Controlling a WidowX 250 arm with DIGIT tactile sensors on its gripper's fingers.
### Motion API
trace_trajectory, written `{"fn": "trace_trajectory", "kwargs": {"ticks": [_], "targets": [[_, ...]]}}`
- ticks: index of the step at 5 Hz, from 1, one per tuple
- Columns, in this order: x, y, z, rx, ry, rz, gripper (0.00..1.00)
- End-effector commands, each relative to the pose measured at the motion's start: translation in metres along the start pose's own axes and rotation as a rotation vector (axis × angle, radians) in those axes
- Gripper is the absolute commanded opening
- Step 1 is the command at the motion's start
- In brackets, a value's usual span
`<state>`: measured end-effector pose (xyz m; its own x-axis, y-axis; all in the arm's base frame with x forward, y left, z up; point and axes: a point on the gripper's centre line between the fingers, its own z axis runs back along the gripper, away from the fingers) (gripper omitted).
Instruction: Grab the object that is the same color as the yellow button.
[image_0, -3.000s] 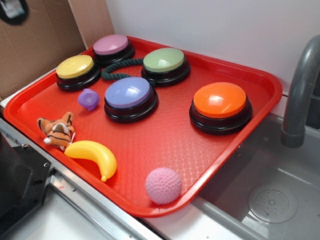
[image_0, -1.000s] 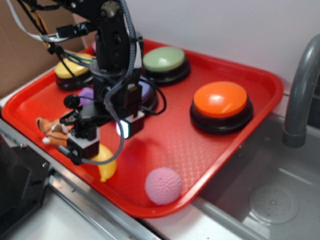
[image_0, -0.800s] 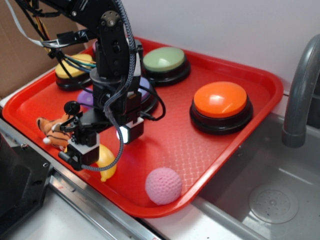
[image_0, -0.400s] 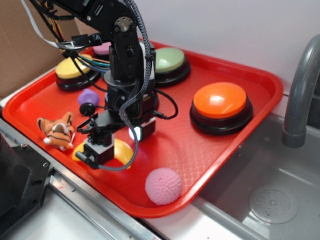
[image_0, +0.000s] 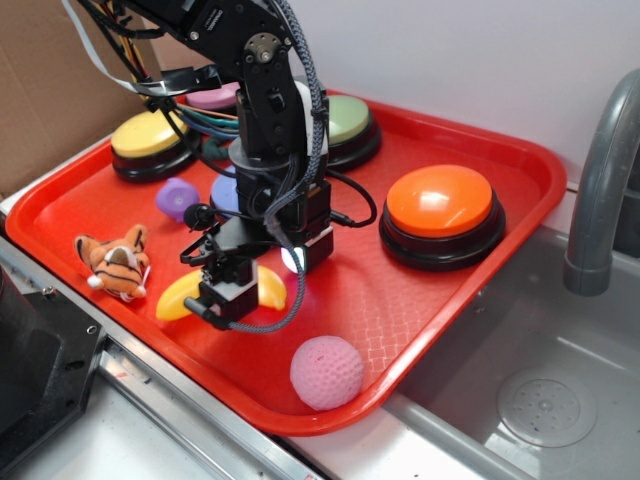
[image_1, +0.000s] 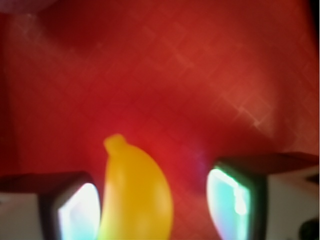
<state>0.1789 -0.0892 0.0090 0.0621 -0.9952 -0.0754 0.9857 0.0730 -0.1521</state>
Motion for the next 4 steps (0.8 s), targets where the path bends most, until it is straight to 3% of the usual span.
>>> {"fn": "trace_trajectory", "kwargs": {"ticks": [1,3,4], "targets": [[-0.004,-0.014,-0.011,-0.035,0.008,-0.008,0.00],[-0.001,-0.012,0.000,-0.026,-0.003,0.017,0.00],[0.003,-0.010,0.030,-0.034,-0.003,0.139,0.00]]}}
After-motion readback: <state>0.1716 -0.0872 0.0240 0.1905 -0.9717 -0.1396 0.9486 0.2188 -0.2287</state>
